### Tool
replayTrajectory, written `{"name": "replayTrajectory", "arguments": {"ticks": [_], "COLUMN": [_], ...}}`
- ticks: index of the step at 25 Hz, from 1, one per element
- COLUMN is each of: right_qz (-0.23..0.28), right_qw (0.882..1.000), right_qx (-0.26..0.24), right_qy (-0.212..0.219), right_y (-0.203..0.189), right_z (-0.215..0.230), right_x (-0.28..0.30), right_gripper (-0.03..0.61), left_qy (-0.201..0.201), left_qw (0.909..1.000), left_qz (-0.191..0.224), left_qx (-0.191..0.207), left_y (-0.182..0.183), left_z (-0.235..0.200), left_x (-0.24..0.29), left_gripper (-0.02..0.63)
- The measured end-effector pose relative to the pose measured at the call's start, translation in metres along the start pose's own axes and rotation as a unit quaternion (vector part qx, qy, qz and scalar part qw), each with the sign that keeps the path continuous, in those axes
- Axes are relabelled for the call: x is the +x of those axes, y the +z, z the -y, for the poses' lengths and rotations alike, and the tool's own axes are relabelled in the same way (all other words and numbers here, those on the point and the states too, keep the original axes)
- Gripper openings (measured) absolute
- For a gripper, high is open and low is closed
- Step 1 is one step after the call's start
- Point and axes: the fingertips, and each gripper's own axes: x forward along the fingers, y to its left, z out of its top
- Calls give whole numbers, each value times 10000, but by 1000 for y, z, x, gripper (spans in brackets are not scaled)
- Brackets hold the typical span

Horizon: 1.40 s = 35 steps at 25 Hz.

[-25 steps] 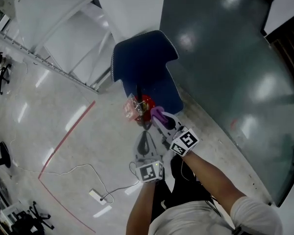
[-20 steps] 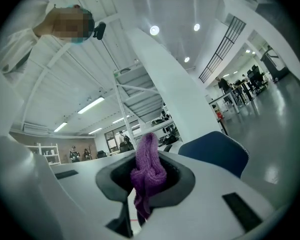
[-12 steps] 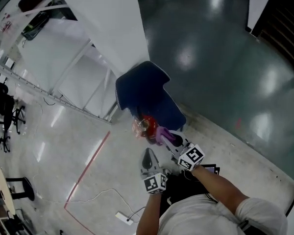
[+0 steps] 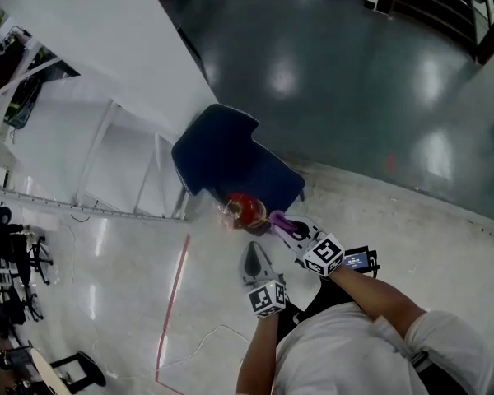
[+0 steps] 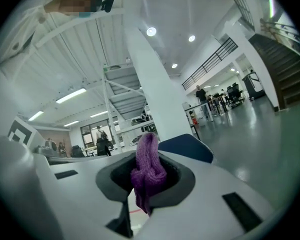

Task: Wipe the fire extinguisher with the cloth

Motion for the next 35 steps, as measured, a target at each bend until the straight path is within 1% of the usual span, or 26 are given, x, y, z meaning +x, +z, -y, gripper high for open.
{"name": "replayTrajectory", "arguments": {"ticks": [2, 4, 6, 8, 10, 13, 15, 18, 21, 24, 27, 32, 35], "right_qz": [6, 49, 189, 350, 395, 314, 281, 280, 249, 182, 182, 173, 202], "right_qw": [9989, 9960, 9906, 9810, 9700, 9593, 9542, 9489, 9471, 9491, 9496, 9507, 9530], "right_qx": [31, 39, 103, 250, 420, 651, 783, 933, 958, 942, 909, 993, 1014], "right_qy": [-458, -890, -1352, -1891, -2362, -2730, -2872, -3002, -3053, -2999, -2996, -2934, -2848], "right_y": [-14, -26, -34, -43, -54, -78, -96, -131, -173, -207, -227, -257, -271], "right_z": [0, 1, -1, -4, -4, -12, -11, 5, 30, 51, 68, 76, 80], "right_x": [-3, -4, -2, -7, -16, -20, -17, -12, -4, 6, 19, 35, 49], "right_gripper": [57, 58, 57, 58, 58, 58, 58, 57, 58, 57, 58, 58, 58], "left_qy": [-488, -992, -1471, -1890, -2145, -2333, -2443, -2491, -2418, -2251, -2233, -2153, -2103], "left_qw": [9986, 9943, 9874, 9795, 9738, 9686, 9656, 9651, 9685, 9734, 9736, 9742, 9747], "left_qz": [-72, -137, -222, -363, -503, -703, -750, -651, -474, -378, -433, -634, -722], "left_qx": [177, 372, 533, 599, 555, 493, 481, 486, 371, 212, 169, 253, 213], "left_y": [-8, -12, -9, -8, -13, -23, -26, -29, -35, -46, -69, -113, -135], "left_z": [-6, -13, -22, -28, -28, -29, -27, -23, -23, -27, -32, -51, -60], "left_x": [8, 17, 22, 21, 18, 9, 8, 13, 21, 27, 34, 36, 38], "left_gripper": [5, 5, 5, 5, 5, 5, 5, 5, 5, 5, 5, 5, 5]}}
